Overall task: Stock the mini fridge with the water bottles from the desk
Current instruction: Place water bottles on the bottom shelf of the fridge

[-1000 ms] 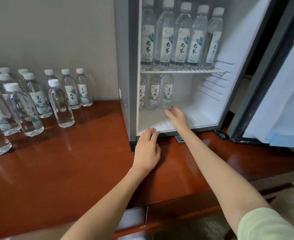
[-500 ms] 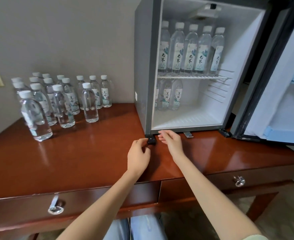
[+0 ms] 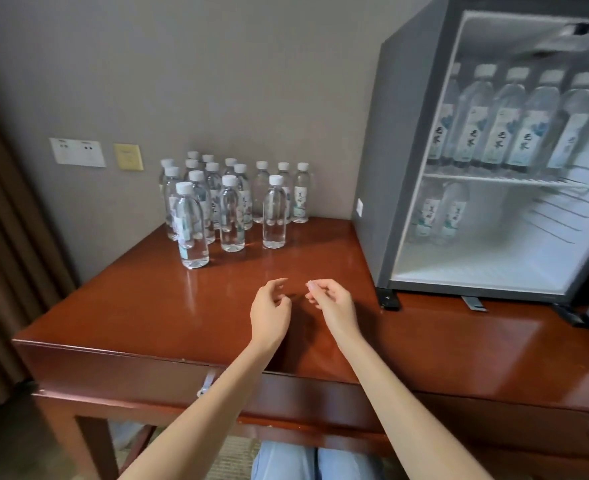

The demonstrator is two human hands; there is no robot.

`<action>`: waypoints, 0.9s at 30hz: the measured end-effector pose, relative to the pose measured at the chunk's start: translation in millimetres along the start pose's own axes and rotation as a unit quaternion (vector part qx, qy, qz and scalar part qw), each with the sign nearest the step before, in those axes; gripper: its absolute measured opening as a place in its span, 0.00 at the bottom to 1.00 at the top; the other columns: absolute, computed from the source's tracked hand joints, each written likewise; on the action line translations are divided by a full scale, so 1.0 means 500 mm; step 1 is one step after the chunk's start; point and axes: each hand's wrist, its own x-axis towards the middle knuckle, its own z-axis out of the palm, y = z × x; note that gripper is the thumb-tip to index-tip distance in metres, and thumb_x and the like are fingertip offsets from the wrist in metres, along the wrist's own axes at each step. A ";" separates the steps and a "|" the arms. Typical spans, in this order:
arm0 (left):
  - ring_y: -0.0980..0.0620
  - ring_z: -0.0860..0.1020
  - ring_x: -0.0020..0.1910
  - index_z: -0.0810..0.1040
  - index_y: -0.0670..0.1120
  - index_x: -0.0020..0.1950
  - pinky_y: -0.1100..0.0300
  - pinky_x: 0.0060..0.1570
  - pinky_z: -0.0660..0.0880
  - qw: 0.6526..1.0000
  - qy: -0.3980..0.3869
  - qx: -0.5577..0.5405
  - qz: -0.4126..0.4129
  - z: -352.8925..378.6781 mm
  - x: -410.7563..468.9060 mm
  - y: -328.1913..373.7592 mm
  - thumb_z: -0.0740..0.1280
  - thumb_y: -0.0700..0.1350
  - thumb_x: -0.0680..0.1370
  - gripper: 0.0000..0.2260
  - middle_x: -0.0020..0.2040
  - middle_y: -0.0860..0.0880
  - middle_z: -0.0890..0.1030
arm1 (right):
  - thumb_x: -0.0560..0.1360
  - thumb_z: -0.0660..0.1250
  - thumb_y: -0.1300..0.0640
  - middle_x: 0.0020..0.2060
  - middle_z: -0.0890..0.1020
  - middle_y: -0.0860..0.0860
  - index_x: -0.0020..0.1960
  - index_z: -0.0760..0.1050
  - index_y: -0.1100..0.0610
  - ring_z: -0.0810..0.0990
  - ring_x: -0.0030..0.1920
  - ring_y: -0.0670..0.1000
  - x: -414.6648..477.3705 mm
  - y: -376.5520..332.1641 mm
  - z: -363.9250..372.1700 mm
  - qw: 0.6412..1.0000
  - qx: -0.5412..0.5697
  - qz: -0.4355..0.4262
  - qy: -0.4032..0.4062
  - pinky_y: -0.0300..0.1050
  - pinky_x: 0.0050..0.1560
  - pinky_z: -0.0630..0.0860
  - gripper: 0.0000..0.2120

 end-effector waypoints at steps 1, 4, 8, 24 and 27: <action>0.53 0.77 0.55 0.77 0.45 0.63 0.58 0.60 0.72 1.000 0.010 -0.002 -0.002 -0.010 0.012 -0.008 0.61 0.34 0.76 0.17 0.60 0.47 0.79 | 0.77 0.69 0.56 0.38 0.83 0.49 0.46 0.80 0.54 0.82 0.42 0.45 0.007 0.002 0.017 1.000 -0.003 0.000 -0.008 0.44 0.49 0.78 0.02; 0.57 0.75 0.54 0.76 0.46 0.63 0.59 0.60 0.72 0.999 0.040 -0.005 -0.009 -0.029 0.055 -0.027 0.61 0.34 0.77 0.17 0.61 0.48 0.78 | 0.76 0.69 0.54 0.43 0.83 0.49 0.49 0.80 0.53 0.80 0.44 0.45 0.034 0.005 0.054 1.000 -0.011 -0.007 -0.004 0.47 0.51 0.78 0.03; 0.56 0.77 0.55 0.76 0.46 0.64 0.60 0.58 0.73 0.996 0.068 -0.052 -0.031 -0.027 0.120 -0.045 0.61 0.35 0.77 0.17 0.60 0.49 0.79 | 0.78 0.65 0.49 0.48 0.83 0.45 0.53 0.79 0.49 0.80 0.49 0.41 0.085 0.012 0.086 0.999 -0.012 -0.019 0.026 0.43 0.54 0.78 0.06; 0.58 0.62 0.72 0.58 0.47 0.78 0.62 0.70 0.61 0.968 -0.047 -0.239 -0.058 0.025 0.360 -0.086 0.56 0.31 0.78 0.29 0.77 0.50 0.62 | 0.80 0.60 0.44 0.69 0.71 0.47 0.73 0.68 0.51 0.70 0.69 0.43 0.312 0.061 0.184 0.997 -0.029 -0.041 0.061 0.37 0.67 0.65 0.23; 0.58 0.55 0.76 0.51 0.49 0.79 0.65 0.69 0.56 0.967 -0.065 -0.240 -0.051 0.037 0.384 -0.091 0.53 0.32 0.79 0.30 0.79 0.51 0.55 | 0.81 0.57 0.43 0.71 0.69 0.46 0.74 0.66 0.50 0.67 0.69 0.40 0.336 0.067 0.193 0.998 -0.042 -0.039 0.026 0.37 0.69 0.62 0.24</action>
